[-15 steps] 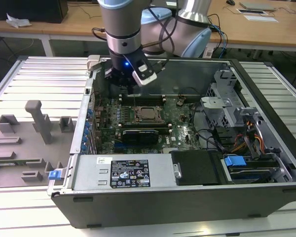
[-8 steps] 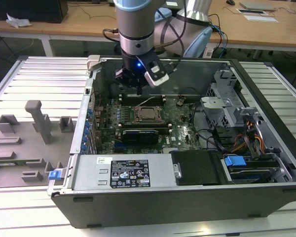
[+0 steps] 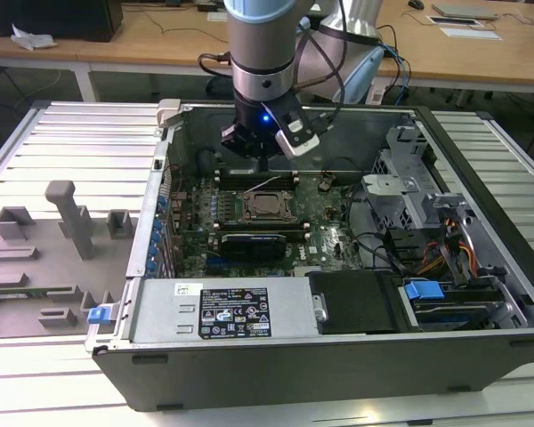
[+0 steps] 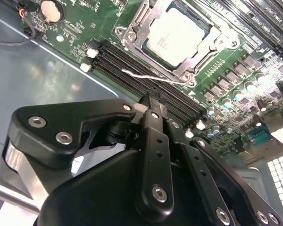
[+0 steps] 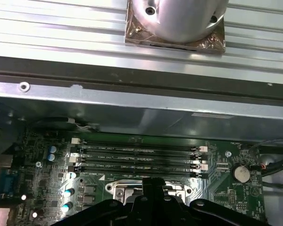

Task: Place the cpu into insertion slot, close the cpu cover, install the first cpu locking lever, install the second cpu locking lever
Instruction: 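Install the first cpu locking lever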

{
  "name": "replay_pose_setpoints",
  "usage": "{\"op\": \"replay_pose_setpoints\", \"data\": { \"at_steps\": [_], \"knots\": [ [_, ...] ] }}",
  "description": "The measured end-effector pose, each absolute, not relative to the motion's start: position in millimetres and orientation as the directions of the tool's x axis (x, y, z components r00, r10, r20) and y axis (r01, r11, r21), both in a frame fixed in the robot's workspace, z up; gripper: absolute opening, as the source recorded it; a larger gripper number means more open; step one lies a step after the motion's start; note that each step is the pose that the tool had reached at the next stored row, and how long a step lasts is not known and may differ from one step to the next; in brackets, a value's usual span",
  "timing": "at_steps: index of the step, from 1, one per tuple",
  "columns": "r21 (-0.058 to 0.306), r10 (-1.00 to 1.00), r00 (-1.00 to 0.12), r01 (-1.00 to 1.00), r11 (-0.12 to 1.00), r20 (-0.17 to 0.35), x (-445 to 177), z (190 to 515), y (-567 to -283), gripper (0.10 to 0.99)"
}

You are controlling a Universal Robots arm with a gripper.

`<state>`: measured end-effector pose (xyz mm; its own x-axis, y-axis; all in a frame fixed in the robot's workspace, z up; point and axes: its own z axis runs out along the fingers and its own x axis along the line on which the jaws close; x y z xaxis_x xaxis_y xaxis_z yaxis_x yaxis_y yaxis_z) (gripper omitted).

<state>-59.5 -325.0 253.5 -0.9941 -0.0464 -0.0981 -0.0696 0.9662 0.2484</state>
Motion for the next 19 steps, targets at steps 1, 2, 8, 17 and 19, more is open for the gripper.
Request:
{"op": "replay_pose_setpoints", "data": {
  "at_steps": [1,2,8,17,19],
  "knots": [
    [0.247,-0.046,-0.992,-0.074,0.966,-0.116,-60.2,252.8,-325.1,0.106],
    [0.246,-0.047,-0.991,-0.077,0.966,-0.127,-60.6,252.5,-325.1,0.106],
    [0.240,-0.046,-0.979,-0.094,0.966,-0.196,-67.0,246.0,-325.2,0.106],
    [0.239,-0.046,-0.979,-0.093,0.966,-0.197,-66.9,222.4,-325.1,0.106],
    [0.230,-0.048,-0.980,-0.093,0.969,-0.194,-64.4,220.4,-324.2,0.106]
  ]
}}
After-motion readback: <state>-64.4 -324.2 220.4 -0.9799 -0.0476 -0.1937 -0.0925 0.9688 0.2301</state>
